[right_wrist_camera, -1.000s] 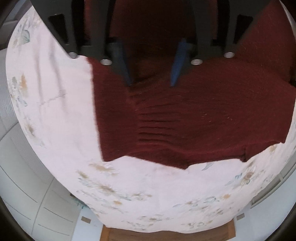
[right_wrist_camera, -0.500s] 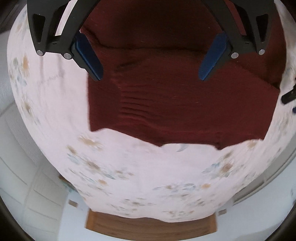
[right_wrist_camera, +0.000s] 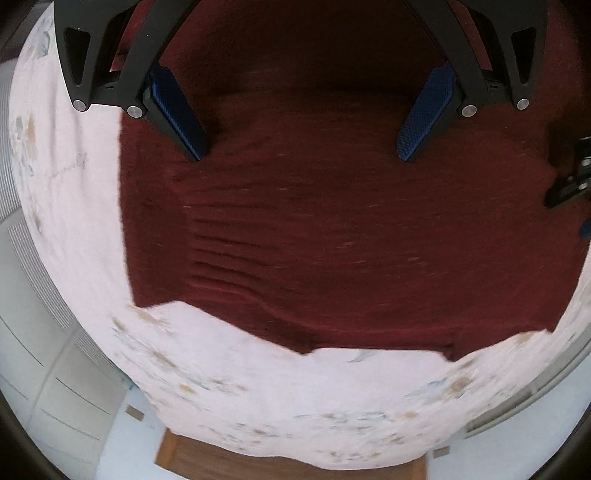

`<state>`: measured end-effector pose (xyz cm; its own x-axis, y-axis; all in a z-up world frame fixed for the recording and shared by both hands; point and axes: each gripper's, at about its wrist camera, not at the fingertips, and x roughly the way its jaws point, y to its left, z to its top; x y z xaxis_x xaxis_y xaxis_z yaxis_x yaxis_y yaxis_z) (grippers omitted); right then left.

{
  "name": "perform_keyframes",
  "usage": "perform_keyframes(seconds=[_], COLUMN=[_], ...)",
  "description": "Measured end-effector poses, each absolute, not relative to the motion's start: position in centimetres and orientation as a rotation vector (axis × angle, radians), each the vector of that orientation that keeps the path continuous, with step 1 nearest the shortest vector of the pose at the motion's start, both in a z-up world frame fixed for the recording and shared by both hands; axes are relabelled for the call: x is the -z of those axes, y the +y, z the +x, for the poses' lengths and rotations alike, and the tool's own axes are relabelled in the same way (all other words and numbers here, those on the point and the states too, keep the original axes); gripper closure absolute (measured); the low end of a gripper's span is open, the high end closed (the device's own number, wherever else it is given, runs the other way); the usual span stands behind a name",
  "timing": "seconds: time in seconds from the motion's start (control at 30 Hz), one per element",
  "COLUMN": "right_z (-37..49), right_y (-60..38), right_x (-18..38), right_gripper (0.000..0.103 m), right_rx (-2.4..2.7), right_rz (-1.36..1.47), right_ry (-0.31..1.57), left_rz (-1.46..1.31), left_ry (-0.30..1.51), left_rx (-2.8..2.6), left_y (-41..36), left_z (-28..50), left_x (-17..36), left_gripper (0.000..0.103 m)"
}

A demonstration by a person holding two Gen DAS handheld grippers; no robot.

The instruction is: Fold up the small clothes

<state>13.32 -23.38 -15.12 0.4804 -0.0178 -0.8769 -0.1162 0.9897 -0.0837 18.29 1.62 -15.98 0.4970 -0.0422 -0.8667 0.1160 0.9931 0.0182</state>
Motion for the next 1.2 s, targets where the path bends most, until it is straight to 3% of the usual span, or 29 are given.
perform_keyframes(seconds=[0.53,0.83,1.2], right_z=[13.6,11.4,2.9], right_y=[-27.7,-27.9,-33.2], right_x=[16.5,12.3,8.4], right_gripper=[0.000,0.000,0.000], right_rx=[-0.056,-0.044,0.046], right_rz=[0.004,-0.039,0.049], right_ry=[1.116,1.061,0.989], left_rz=[0.001,-0.028,-0.001], left_ry=[1.036,1.035,1.043], left_rx=[0.130,0.110,0.111], left_y=[4.1,4.7,5.8], left_z=[17.9,16.0,9.3], left_x=[16.5,13.0,10.0], left_gripper=[0.001,0.001,0.001])
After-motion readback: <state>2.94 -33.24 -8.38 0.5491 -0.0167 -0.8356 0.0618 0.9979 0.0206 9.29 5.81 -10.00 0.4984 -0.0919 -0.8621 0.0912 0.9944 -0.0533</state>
